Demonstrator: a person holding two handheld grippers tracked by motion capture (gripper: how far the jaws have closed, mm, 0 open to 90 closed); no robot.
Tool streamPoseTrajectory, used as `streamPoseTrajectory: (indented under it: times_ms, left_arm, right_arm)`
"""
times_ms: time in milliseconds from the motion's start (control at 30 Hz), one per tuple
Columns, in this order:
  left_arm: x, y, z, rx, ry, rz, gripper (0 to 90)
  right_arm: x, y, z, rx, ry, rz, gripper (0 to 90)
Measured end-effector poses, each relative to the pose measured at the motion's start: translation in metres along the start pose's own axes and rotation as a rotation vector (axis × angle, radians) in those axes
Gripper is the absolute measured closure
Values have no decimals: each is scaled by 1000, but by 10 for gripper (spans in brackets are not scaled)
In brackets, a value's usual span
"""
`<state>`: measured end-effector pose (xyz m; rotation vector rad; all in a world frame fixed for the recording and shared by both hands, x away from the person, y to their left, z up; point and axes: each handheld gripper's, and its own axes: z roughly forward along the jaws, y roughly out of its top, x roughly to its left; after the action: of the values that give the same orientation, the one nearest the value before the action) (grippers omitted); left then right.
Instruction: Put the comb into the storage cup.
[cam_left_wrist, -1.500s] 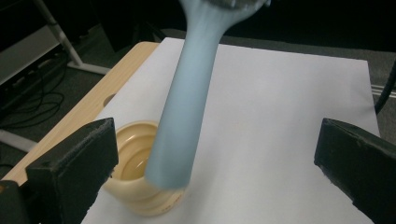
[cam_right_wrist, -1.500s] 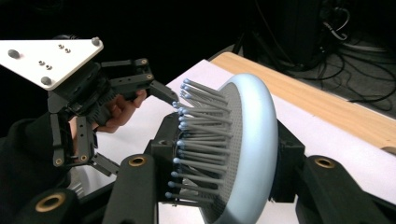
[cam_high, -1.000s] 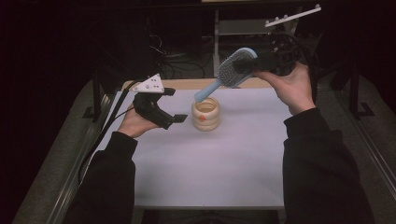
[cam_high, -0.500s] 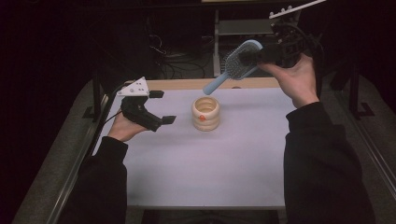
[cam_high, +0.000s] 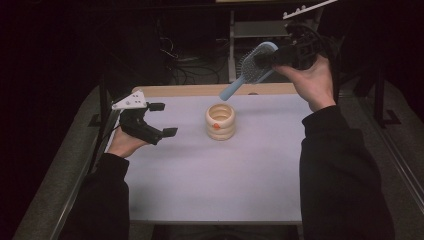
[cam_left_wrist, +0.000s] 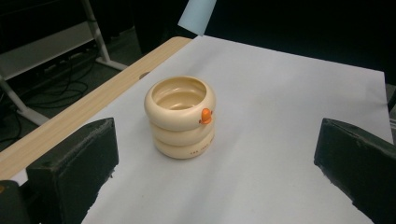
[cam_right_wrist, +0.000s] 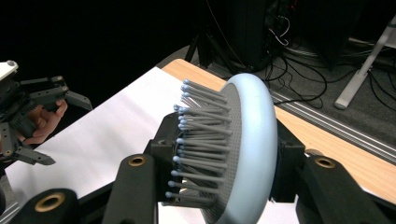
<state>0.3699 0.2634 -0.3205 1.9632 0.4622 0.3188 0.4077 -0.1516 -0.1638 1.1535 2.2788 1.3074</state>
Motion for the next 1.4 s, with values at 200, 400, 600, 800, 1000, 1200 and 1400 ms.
streamPoseTrajectory:
  times_ms: [200,400,600,800,1000,1200,1400]
  left_arm:
    - [2,-11,-2,-12,1,-17,0]
    - [3,-21,-10,-28,10,-20,0]
    - [2,-33,-17,-53,23,-18,0]
    - [3,-46,-21,-75,37,-29,0]
    - [3,-58,-22,-70,48,-36,0]
    - [6,-75,-23,-75,51,-66,0]
    - [11,-90,-28,-93,68,-96,0]
  right_arm:
    - [0,2,10,14,-8,-7,542]
    - [-1,3,23,34,-12,-12,542]
    - [-3,1,38,55,-7,-6,543]
    - [-3,-2,53,104,-23,-18,543]
    - [-6,-6,64,114,-18,-14,543]
    - [-8,-9,78,133,-12,-8,544]
    - [-9,-13,89,149,-12,-8,544]
